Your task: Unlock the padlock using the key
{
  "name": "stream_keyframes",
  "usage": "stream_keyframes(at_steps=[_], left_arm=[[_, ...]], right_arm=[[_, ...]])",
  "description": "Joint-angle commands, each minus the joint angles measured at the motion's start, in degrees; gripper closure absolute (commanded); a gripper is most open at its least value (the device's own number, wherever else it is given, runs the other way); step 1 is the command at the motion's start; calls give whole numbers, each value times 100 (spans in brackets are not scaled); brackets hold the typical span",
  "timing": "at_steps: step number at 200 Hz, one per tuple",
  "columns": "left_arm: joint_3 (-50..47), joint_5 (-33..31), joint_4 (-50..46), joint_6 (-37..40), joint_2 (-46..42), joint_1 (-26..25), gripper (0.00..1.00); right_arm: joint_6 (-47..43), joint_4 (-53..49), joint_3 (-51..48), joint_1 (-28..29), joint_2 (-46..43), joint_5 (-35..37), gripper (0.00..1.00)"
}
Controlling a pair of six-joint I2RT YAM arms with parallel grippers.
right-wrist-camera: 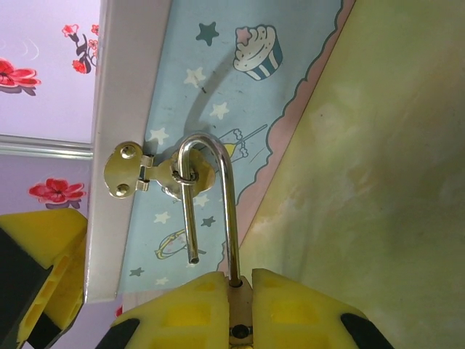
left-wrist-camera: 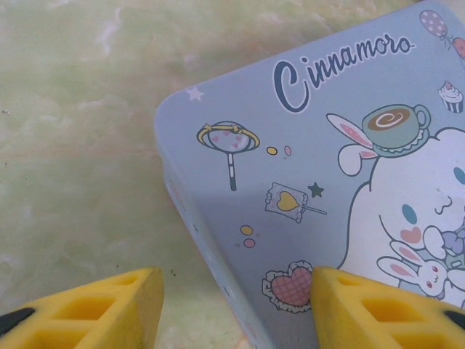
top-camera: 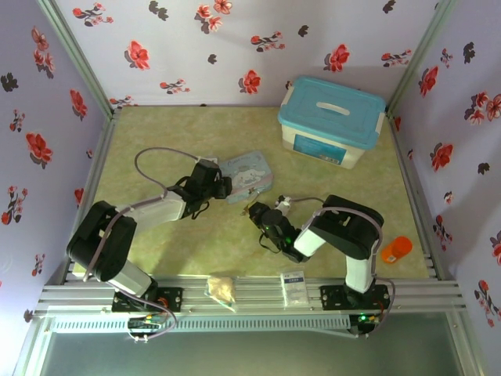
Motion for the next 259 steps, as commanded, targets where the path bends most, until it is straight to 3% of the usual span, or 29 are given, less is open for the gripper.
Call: stream_keyframes(at_steps=[1, 47, 93, 142, 259], left_arm=[[-258, -324, -545, 218, 314, 33, 45], [-231, -317, -533, 231, 407, 33, 45], [-285, -312, -495, 195, 399, 33, 46], [-345, -321, -491, 211, 339, 32, 47], [-372, -312, -443, 203, 261, 83, 47]], right_arm=[[-153, 299, -103, -205, 127, 346, 100], [-449, 262, -104, -315, -2, 219, 100], [-338, 1444, -193, -508, 610, 6, 100], [-702, 947, -116, -587, 264, -41, 100], [-693, 1222, -273, -800, 284, -87, 100]])
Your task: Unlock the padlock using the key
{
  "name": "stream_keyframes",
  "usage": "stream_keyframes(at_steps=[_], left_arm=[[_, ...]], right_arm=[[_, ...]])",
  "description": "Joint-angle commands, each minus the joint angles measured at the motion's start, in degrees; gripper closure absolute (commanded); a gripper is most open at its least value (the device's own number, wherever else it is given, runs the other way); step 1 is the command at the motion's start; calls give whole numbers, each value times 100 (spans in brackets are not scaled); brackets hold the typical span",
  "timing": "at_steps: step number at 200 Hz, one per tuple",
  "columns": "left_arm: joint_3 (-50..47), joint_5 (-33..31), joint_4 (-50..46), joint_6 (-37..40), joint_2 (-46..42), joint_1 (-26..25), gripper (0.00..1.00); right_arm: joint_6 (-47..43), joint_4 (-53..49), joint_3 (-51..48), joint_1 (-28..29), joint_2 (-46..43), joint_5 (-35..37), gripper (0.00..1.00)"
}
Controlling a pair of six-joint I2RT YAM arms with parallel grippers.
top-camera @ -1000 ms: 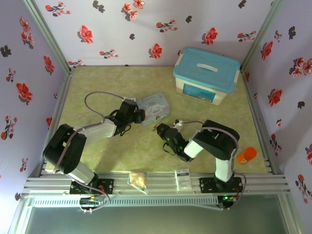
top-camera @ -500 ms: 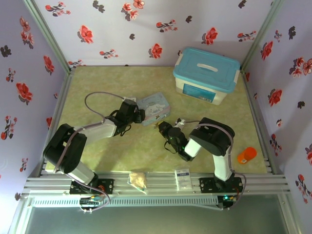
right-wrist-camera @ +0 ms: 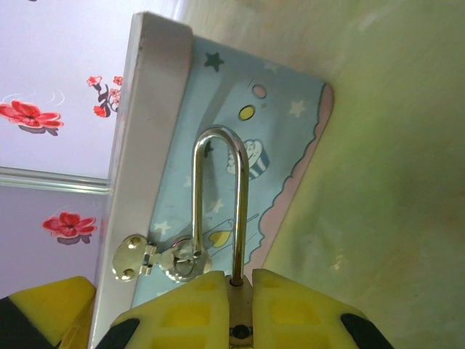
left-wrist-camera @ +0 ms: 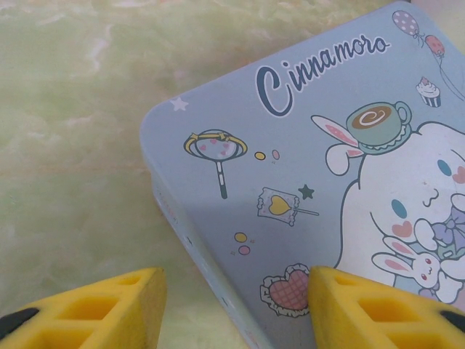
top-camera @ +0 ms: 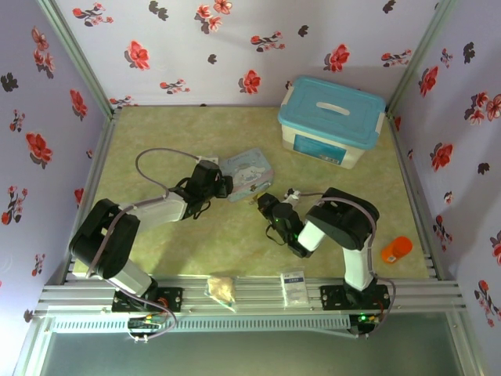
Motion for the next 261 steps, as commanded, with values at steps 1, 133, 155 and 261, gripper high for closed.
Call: stream_keyframes(at_steps=[1, 133, 155, 261], left_arm=[[-263, -309, -884, 165, 158, 89, 47], [266, 25, -901, 374, 280, 717, 45], [425, 98, -950, 408, 297, 808, 45], [575, 399, -1040, 232, -497, 822, 24]], right_arm=[[-133, 167, -119, -100, -126, 113, 100], [-584, -2908, -745, -1087, -1699, -2236, 100], [-853, -3738, -746, -1288, -2136, -2482, 100], [-3906, -8704, 615, -2846, -2845, -4102, 100]])
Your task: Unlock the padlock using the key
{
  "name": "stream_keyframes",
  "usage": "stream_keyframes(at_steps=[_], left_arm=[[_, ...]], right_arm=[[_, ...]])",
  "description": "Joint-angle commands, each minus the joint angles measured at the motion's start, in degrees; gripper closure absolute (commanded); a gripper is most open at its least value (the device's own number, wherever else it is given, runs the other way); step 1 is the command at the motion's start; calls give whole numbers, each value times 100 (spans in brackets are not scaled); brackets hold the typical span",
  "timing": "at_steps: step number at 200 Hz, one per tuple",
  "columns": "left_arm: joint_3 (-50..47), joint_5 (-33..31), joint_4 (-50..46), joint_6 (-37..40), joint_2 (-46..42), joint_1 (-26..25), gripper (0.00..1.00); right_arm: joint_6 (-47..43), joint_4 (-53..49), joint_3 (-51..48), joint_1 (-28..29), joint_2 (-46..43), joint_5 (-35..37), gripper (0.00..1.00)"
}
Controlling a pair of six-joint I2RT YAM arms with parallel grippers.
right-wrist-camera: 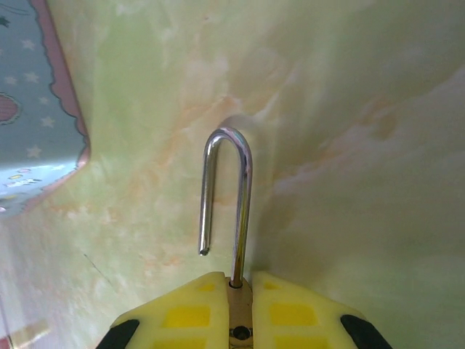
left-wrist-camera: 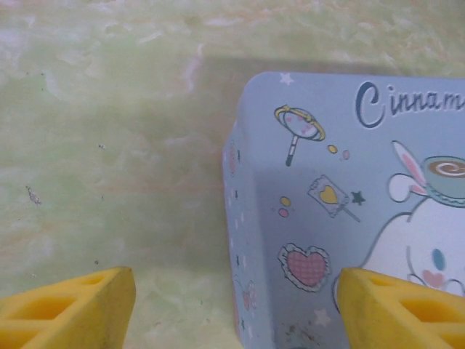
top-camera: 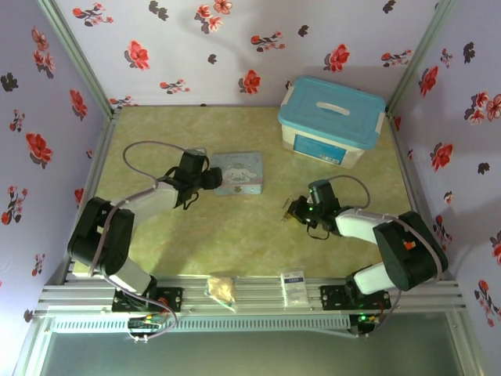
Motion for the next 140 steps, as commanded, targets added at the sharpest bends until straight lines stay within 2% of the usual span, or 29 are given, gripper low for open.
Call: stream_keyframes(at_steps=[1, 40, 82, 100, 114, 140], left_arm=[[108, 134, -161, 8, -384, 25, 24], [-74, 289, -223, -120, -828, 27, 20], [-230, 315, -383, -102, -1098, 31, 20], [-332, 324, -361, -125, -1146, 31, 20], [-395, 324, -330, -135, -1138, 28, 19], [-405, 316, -333, -135, -1068, 36, 19]], right_arm=[[-1157, -1835, 253, -162, 97, -210, 100], [-2046, -2902, 902, -411, 345, 79, 97], [-2079, -2886, 1156, -497, 655, 223, 93], [-2189, -3040, 1329, -498, 704, 401, 86], [-2256, -3136, 1447, -504, 777, 558, 73], [-2277, -3113, 1524, -463, 844, 572, 69]])
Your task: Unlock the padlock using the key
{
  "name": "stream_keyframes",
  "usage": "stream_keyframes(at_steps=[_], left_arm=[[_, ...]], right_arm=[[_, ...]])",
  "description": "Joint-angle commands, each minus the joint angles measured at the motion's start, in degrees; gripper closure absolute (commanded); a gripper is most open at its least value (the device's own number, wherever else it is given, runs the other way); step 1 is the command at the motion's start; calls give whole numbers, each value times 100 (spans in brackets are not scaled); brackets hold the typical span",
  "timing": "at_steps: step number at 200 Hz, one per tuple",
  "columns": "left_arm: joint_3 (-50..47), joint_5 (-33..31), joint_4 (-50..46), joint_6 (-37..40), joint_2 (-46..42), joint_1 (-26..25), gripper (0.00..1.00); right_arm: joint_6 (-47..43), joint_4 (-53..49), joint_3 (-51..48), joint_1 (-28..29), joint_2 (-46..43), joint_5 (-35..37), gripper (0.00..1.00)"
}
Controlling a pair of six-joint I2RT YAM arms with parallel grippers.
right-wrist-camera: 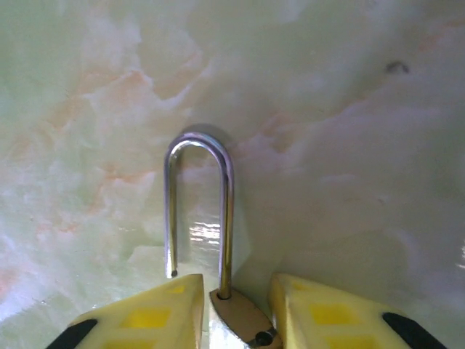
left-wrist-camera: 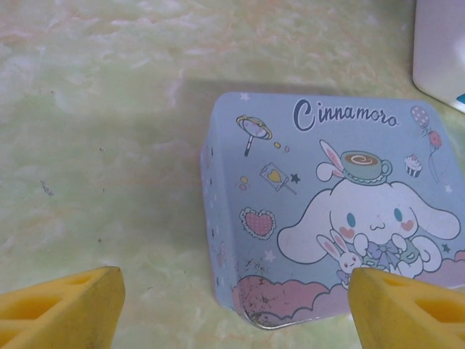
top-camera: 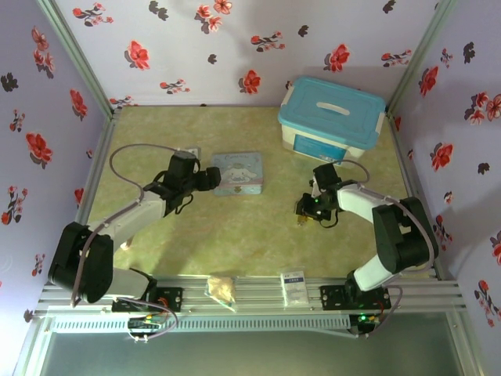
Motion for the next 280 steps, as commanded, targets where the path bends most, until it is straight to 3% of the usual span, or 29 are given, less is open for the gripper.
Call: stream_keyframes(at_steps=[1, 16, 52, 84, 106, 132, 159, 190, 226, 280], left_arm=[[-57, 51, -97, -71, -36, 39, 19], [-89, -19, -66, -88, -110, 68, 19], [-136, -334, -108, 132, -424, 488, 11], [-69, -1458, -301, 845, -473, 868, 5], [-377, -2296, 18, 1471, -656, 1097, 5], [-1197, -2705, 1414, 2277, -737, 1341, 0], [-1861, -2571, 2885, 2951, -394, 1646, 0], [-2315, -1600, 4074, 2534, -111, 2318, 0], [-2559, -1004, 5455, 2182, 698, 2792, 0], [-2530, -888, 5615, 2298, 973, 2763, 0]], right_arm=[[-198, -439, 62, -20, 139, 498, 69], [-200, -445, 119, 12, 59, 694, 64], [-304, -591, 411, 273, -480, 1763, 39], [-685, -147, 429, 315, -1300, 3220, 14], [-1480, 831, 11, 212, -1818, 4127, 12], [-2107, 2341, -834, -182, -2092, 4613, 9], [-2513, 4331, -1820, -688, -1937, 4399, 6], [-2102, 5521, -2225, -1320, -1489, 3890, 6], [-2110, 6890, -2462, -1459, -1041, 3788, 6], [-2109, 7416, -2219, -1596, 5, 3243, 2]])
